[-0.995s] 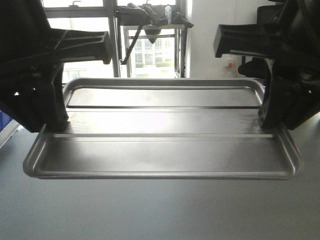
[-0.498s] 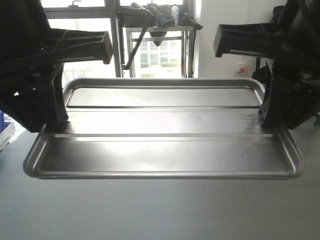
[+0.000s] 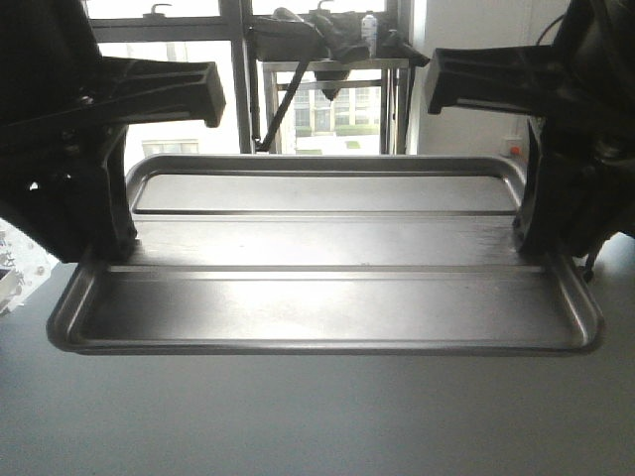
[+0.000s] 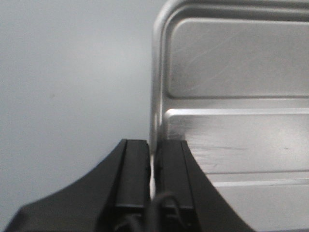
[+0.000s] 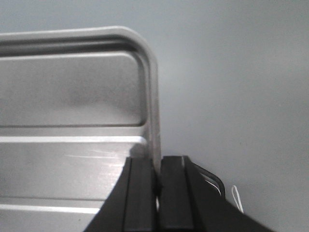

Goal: Grab silver tray and place in blue box
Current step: 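Hold the tray level in both grippers while the base turns away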

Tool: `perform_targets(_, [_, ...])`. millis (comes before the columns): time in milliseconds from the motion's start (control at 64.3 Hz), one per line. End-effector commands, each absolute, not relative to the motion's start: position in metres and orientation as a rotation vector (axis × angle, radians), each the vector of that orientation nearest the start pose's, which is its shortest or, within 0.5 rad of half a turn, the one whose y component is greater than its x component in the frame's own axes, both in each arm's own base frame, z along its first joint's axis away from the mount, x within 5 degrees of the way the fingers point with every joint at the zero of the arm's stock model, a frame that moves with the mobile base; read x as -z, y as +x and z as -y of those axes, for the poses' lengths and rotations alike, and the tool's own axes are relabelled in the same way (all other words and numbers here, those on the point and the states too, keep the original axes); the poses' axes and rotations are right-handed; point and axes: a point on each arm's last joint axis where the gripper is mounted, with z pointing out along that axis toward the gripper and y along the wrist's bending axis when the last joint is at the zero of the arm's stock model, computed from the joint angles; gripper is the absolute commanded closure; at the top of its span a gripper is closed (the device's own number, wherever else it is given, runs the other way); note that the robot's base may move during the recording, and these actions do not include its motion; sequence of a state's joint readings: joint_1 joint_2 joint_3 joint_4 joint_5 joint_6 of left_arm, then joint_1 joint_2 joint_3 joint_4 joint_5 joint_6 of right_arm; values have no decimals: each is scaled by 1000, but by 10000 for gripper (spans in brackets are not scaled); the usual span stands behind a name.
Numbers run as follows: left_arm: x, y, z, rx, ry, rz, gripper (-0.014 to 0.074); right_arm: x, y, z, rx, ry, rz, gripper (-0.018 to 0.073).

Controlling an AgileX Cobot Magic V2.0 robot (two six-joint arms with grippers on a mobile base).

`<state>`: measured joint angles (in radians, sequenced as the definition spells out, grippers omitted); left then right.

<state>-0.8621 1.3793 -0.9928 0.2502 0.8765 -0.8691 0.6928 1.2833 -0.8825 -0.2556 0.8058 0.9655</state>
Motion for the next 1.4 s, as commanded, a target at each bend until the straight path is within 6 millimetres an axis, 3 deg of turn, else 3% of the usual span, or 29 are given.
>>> perform_targets(0, [-287, 186, 188, 235, 157, -2652, 603, -284, 199, -139, -262, 157, -2583, 510])
perform_targets(1384, [-287, 186, 188, 235, 157, -2652, 603, -284, 199, -139, -261, 156, -2583, 510])
